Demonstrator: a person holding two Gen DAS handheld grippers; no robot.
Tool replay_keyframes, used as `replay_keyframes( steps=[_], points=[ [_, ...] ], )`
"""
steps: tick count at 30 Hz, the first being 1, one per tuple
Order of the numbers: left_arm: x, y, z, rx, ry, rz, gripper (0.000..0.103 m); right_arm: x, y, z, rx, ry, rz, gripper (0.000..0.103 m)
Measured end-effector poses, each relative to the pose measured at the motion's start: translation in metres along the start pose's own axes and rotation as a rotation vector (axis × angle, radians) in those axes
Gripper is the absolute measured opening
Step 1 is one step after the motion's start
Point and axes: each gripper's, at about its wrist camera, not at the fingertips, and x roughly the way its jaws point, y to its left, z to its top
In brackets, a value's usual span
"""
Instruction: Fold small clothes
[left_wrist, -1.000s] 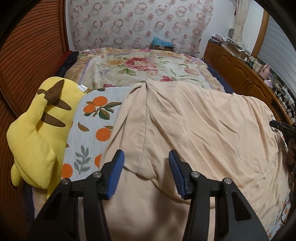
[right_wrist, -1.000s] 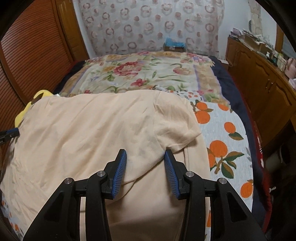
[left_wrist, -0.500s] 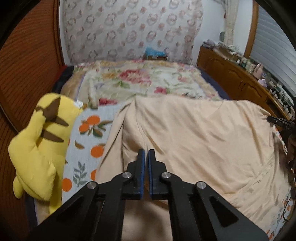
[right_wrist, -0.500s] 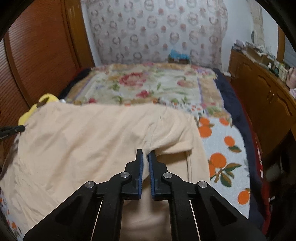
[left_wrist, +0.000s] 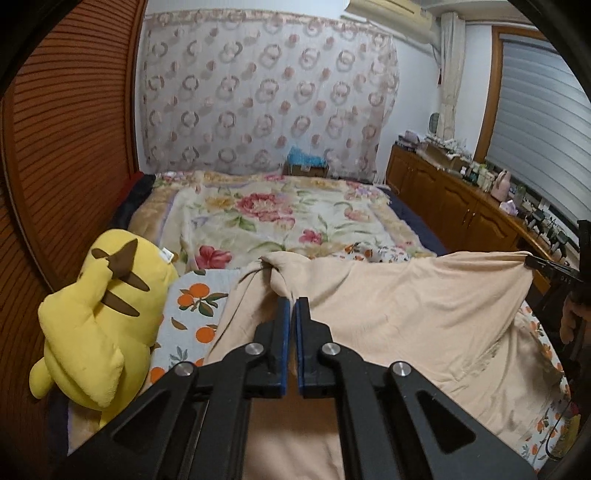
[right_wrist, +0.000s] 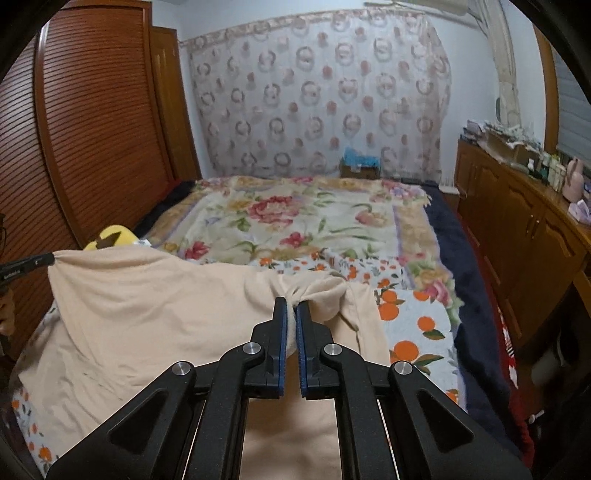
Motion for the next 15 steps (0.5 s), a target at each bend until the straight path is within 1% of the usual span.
replay_keyframes(
  steps=[8,12,15],
  points=[
    [-0.05,0.001,-0.002,-0.021,-0.097,0.007,0.0,-0.053,0.009,0.001,-0.024,-0.087,-0.005,0.002],
    [-0.072,-0.003,-0.013,-0.018,-0.123,0.016,0.0,-0.085,0.015,-0.002,-0.037,-0.132,-0.005,0.002],
    [-0.087,0.001,-0.024,-0.037,-0.128,0.019,0.0,-0.106,0.019,-0.009,-0.046,-0.156,-0.008,0.002]
  ],
)
